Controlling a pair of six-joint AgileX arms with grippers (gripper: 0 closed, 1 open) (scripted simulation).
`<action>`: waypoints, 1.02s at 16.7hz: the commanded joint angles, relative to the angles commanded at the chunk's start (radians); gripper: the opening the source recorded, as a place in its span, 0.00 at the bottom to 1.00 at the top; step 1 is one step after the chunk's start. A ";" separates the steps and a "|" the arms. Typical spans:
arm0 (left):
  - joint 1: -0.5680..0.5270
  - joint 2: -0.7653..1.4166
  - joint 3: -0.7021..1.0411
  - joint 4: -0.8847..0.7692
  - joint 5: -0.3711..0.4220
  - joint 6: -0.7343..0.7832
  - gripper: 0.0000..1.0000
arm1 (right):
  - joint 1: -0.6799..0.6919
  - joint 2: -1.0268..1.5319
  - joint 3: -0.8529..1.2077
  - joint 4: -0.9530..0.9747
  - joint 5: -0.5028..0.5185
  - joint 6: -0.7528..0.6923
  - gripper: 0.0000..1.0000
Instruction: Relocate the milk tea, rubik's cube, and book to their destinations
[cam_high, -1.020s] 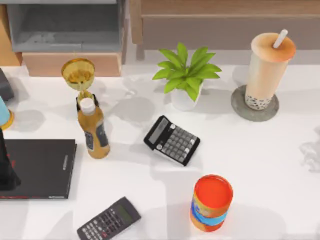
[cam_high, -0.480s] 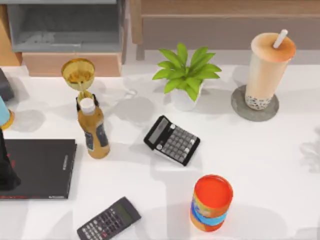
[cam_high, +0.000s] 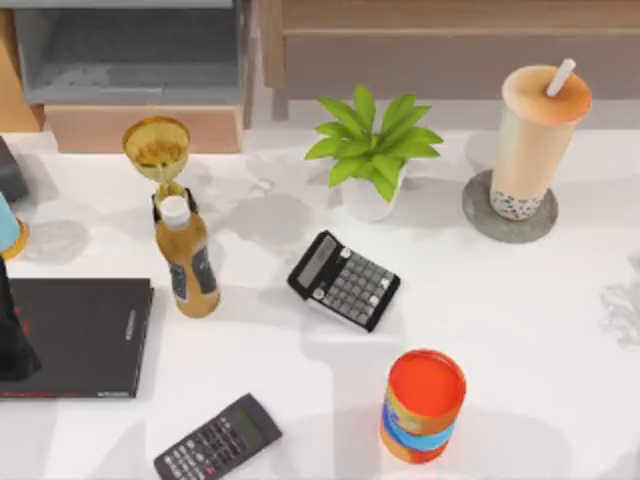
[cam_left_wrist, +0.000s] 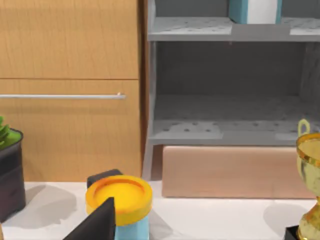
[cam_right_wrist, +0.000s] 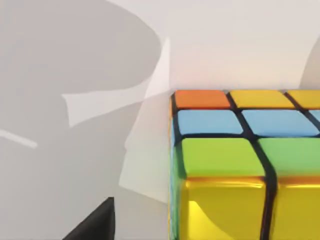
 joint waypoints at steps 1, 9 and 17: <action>0.000 0.000 0.000 0.000 0.000 0.000 1.00 | 0.000 0.000 0.000 0.000 0.000 0.000 0.92; 0.000 0.000 0.000 0.000 0.000 0.000 1.00 | 0.000 0.000 0.000 0.000 0.000 0.000 0.32; 0.000 0.000 0.000 0.000 0.000 0.000 1.00 | 0.000 0.000 0.000 0.000 0.000 0.000 0.00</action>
